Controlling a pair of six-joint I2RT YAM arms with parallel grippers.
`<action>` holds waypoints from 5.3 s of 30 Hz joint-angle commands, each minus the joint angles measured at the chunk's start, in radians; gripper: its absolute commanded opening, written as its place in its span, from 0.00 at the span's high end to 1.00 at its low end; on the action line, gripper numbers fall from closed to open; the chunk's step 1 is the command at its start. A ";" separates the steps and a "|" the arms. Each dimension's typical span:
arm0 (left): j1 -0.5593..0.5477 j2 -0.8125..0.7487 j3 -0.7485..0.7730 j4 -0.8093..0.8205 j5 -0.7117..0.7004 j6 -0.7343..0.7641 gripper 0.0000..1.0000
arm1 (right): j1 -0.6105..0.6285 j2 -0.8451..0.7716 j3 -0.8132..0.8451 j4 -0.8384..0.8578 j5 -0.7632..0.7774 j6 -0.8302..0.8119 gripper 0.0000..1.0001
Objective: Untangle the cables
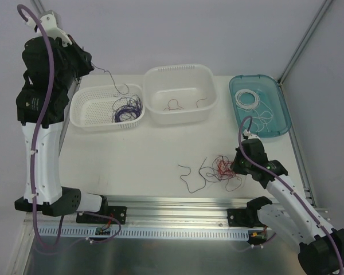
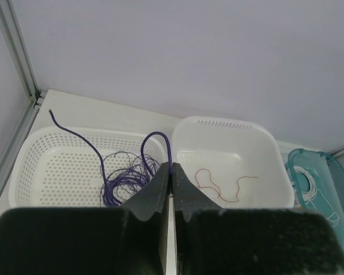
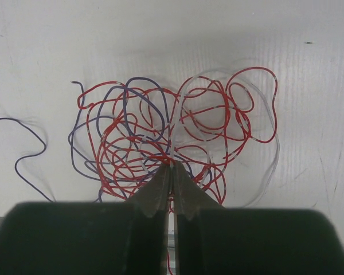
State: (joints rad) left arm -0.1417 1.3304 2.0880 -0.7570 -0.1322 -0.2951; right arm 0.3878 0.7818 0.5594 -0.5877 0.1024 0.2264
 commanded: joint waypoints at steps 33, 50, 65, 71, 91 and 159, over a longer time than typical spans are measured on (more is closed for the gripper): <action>0.111 0.463 -0.203 0.183 0.023 0.019 0.83 | -0.004 0.053 0.140 0.017 -0.167 -0.076 0.99; -0.160 0.050 -0.744 0.191 0.260 -0.139 0.11 | -0.004 0.079 0.208 0.031 -0.139 -0.102 0.99; -0.846 0.233 -0.954 0.364 0.095 -0.390 0.26 | -0.004 0.070 0.197 0.046 -0.159 -0.068 0.99; -0.933 0.338 -0.957 0.352 0.045 -0.562 0.36 | -0.004 0.034 0.177 0.035 -0.156 -0.053 0.99; -0.989 0.535 -0.944 0.323 -0.027 -0.653 0.73 | -0.004 -0.012 0.117 0.032 -0.164 -0.039 0.99; 0.113 0.110 0.239 0.036 -0.507 0.424 1.00 | -0.207 0.131 0.073 -0.205 0.135 0.036 0.99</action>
State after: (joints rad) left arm -0.0372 1.4540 2.2993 -0.7788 -0.6525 0.1204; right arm 0.2222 0.9520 0.6289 -0.7685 0.2459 0.2253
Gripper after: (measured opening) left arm 0.008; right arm 0.022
